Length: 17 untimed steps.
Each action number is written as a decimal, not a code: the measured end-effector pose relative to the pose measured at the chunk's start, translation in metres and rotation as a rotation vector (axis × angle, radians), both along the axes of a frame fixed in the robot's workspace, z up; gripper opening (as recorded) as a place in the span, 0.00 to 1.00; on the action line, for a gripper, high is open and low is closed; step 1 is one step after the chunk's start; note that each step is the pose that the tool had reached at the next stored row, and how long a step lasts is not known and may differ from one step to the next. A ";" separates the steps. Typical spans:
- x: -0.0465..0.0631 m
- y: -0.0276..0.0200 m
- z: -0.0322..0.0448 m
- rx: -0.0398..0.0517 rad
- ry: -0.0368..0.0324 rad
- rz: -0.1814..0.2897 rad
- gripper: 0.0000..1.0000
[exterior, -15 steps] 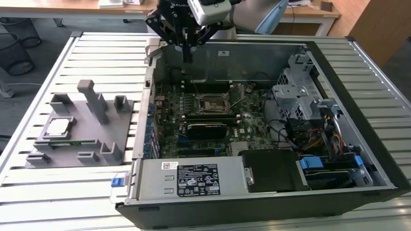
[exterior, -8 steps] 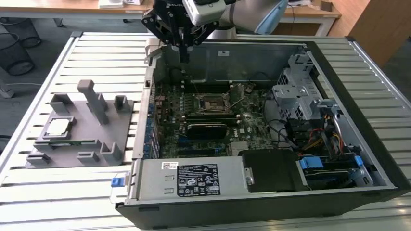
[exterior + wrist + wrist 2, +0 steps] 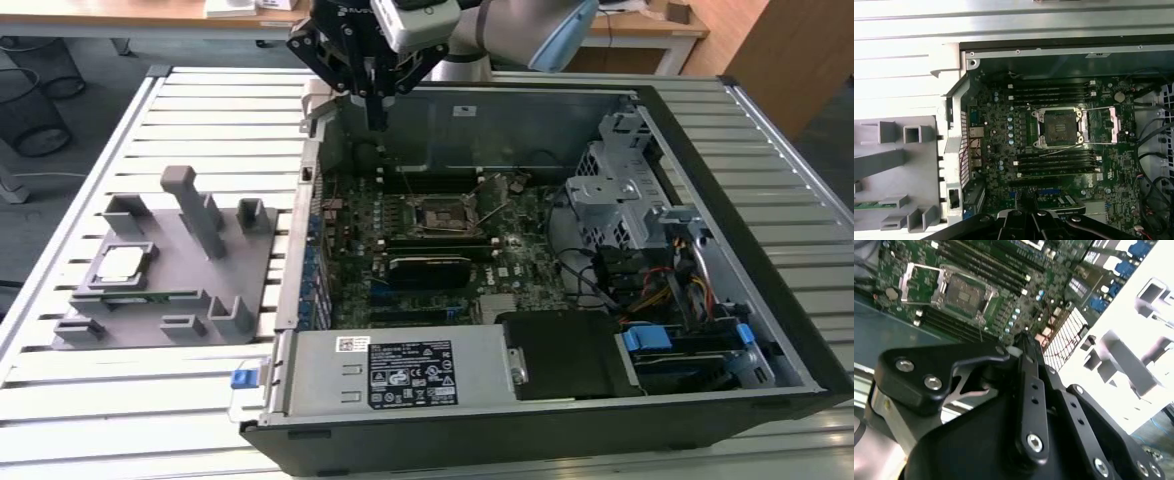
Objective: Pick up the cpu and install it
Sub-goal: 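Reach for the cpu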
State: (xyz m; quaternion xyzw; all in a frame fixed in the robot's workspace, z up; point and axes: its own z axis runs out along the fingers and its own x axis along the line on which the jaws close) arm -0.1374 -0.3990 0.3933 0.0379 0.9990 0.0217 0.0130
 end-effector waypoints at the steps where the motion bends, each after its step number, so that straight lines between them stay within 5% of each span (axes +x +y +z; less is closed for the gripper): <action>1: -0.001 0.0000 0.0000 -0.0001 0.0001 0.000 0.11; 17: -0.007 0.0000 -0.0002 0.0000 0.0008 0.000 0.11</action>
